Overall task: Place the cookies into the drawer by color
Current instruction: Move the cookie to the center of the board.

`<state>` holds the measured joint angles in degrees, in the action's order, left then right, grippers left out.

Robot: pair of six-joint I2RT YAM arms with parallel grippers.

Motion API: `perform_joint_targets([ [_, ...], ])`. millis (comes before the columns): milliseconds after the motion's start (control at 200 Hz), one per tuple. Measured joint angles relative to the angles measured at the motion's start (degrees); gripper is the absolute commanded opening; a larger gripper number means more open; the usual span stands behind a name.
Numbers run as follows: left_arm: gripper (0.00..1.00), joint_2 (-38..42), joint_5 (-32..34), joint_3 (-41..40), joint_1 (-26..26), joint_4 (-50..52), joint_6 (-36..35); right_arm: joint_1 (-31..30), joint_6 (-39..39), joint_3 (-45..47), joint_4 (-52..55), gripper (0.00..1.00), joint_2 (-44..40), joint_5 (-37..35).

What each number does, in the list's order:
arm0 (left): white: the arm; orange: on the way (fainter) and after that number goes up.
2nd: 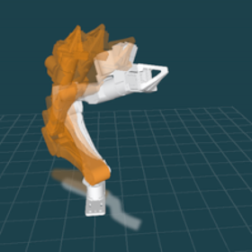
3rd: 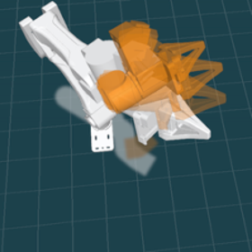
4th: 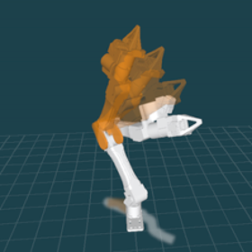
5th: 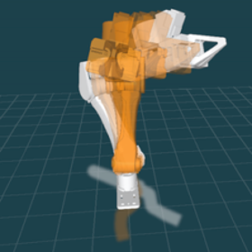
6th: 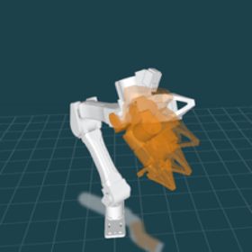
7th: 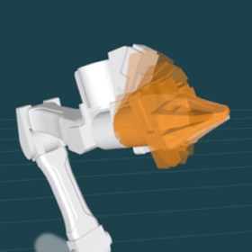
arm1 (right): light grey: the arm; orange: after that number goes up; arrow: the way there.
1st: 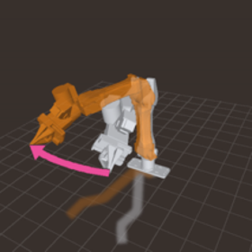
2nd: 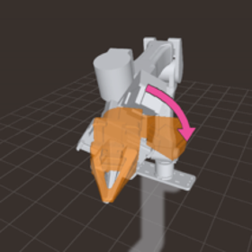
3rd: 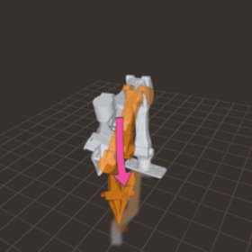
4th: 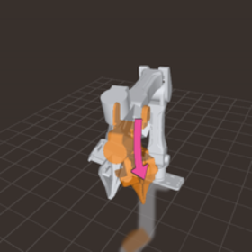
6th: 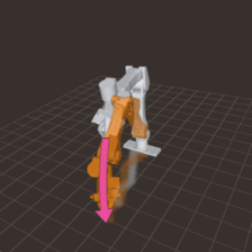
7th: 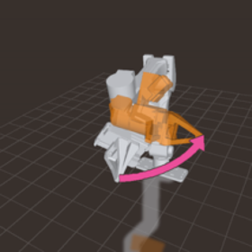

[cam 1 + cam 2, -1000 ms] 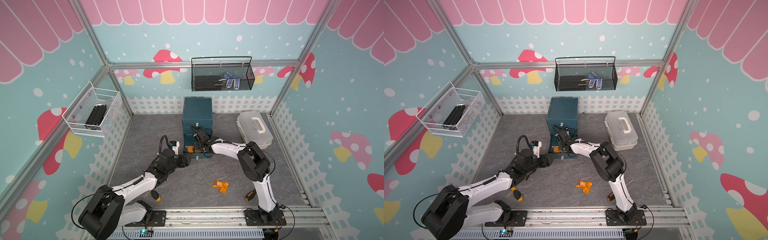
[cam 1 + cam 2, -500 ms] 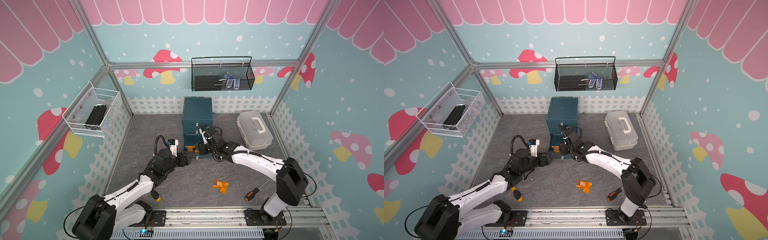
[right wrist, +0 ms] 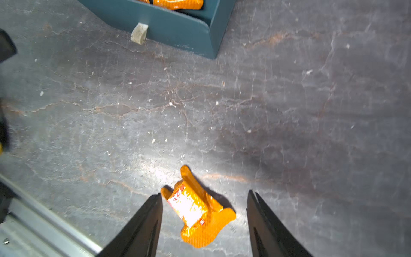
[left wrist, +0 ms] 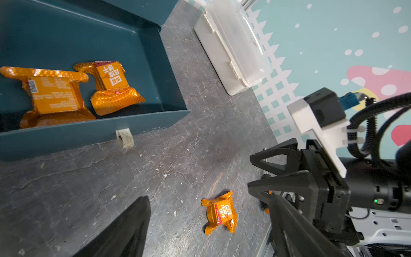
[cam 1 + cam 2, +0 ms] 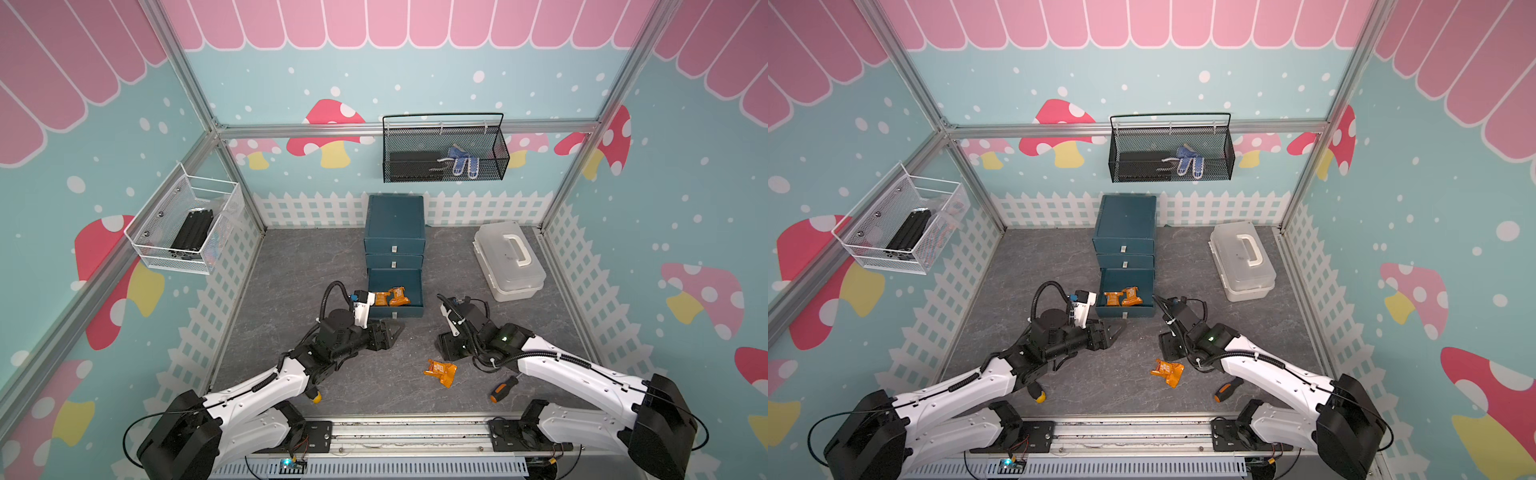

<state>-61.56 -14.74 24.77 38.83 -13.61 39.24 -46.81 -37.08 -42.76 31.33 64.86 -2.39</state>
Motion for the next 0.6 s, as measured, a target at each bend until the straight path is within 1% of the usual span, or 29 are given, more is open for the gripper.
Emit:
perform_joint_targets([
  [130, 0.87, 0.07, 1.14, 0.0, 0.0, 0.92, 0.0, -2.84, -3.61, 1.79, 1.95, 0.67, -4.11, 3.54],
  [215, 0.87, 0.35, 1.99, 0.0, 0.0, 1.6, -0.02, -4.94, -5.64, 3.58, 1.88, 0.69, -5.11, 5.09],
  [480, 0.87, 1.01, 2.54, 0.0, 0.0, 2.32, 0.0, -7.91, -8.81, 4.79, 1.03, 0.69, 1.18, 8.15],
  [600, 0.87, 1.92, 2.6, 0.0, 0.0, 2.89, 0.0, -9.9, -10.38, 5.29, -0.63, 0.73, 1.6, 9.6],
])
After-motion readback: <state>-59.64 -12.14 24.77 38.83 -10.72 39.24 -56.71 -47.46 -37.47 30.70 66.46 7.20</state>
